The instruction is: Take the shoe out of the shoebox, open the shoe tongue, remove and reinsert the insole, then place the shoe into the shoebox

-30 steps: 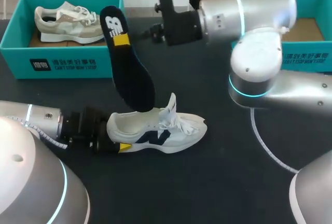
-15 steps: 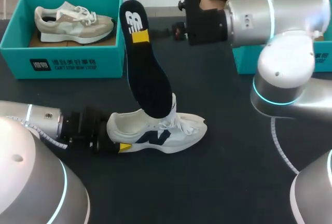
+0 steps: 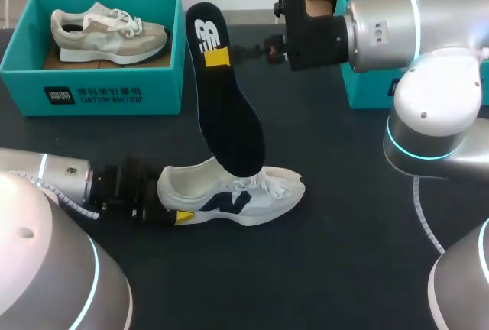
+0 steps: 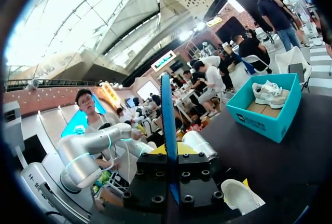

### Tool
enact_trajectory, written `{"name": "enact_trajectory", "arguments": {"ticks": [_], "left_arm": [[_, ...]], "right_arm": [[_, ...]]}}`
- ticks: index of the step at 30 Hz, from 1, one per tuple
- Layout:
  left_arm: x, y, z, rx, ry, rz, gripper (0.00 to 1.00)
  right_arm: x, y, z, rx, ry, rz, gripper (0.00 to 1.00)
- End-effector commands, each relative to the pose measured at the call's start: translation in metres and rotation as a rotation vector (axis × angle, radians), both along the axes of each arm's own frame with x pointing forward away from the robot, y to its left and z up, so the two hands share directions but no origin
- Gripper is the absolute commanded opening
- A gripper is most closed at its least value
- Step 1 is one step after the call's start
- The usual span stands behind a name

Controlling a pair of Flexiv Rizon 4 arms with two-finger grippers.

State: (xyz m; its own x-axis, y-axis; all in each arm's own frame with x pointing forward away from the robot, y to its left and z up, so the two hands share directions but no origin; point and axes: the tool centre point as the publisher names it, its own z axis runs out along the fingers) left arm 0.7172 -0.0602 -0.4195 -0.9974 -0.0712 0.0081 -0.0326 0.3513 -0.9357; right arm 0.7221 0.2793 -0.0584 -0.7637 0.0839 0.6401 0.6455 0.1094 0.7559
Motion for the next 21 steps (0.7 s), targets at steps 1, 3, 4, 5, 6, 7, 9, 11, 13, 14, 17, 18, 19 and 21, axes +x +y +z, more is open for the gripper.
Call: {"name": "enact_trajectory", "arguments": {"ticks": [1, 3, 4, 5, 6, 7, 9, 11, 13, 14, 17, 18, 19, 21], "left_arm": [[0.000, -0.002, -0.004, -0.001, 0.000, 0.001, 0.00], [0.000, -0.002, -0.004, -0.001, 0.000, 0.001, 0.00], [0.000, -0.002, -0.004, -0.001, 0.000, 0.001, 0.00], [0.000, -0.002, -0.004, -0.001, 0.000, 0.001, 0.00], [0.000, -0.002, -0.004, -0.001, 0.000, 0.001, 0.00], [0.000, -0.002, -0.004, -0.001, 0.000, 0.001, 0.00], [0.000, -0.002, -0.004, -0.001, 0.000, 0.001, 0.00], [0.000, -0.002, -0.004, -0.001, 0.000, 0.001, 0.00], [0.000, -0.002, -0.004, -0.001, 0.000, 0.001, 0.00], [0.000, -0.002, -0.004, -0.001, 0.000, 0.001, 0.00], [0.000, -0.002, -0.004, -0.001, 0.000, 0.001, 0.00], [0.000, -0.002, -0.004, -0.001, 0.000, 0.001, 0.00], [0.000, -0.002, -0.004, -0.001, 0.000, 0.001, 0.00], [0.000, -0.002, -0.004, -0.001, 0.000, 0.001, 0.00]], "right_arm": [[0.000, 0.003, 0.000, -0.004, 0.001, -0.003, 0.00], [0.002, 0.000, 0.001, 0.024, 0.032, -0.009, 0.00], [0.002, -0.002, 0.003, 0.020, 0.057, -0.008, 0.00], [0.002, -0.008, 0.005, 0.051, 0.138, -0.038, 0.00], [0.002, -0.012, 0.008, 0.072, 0.147, -0.036, 0.00], [0.001, -0.014, 0.010, 0.084, 0.174, -0.047, 0.00], [-0.001, -0.023, 0.014, 0.130, 0.218, -0.048, 0.00], [-0.003, -0.029, 0.019, 0.118, 0.238, -0.037, 0.00], [-0.004, -0.035, 0.021, 0.092, 0.262, -0.034, 0.00], [-0.006, -0.039, 0.022, 0.094, 0.281, -0.032, 0.00], [-0.010, -0.047, 0.028, 0.083, 0.303, -0.034, 0.00], [-0.012, -0.050, 0.030, 0.077, 0.301, -0.034, 0.00], [-0.013, -0.052, 0.032, 0.077, 0.299, -0.038, 0.00], [-0.019, -0.059, 0.038, 0.070, 0.292, -0.060, 0.00]]}}
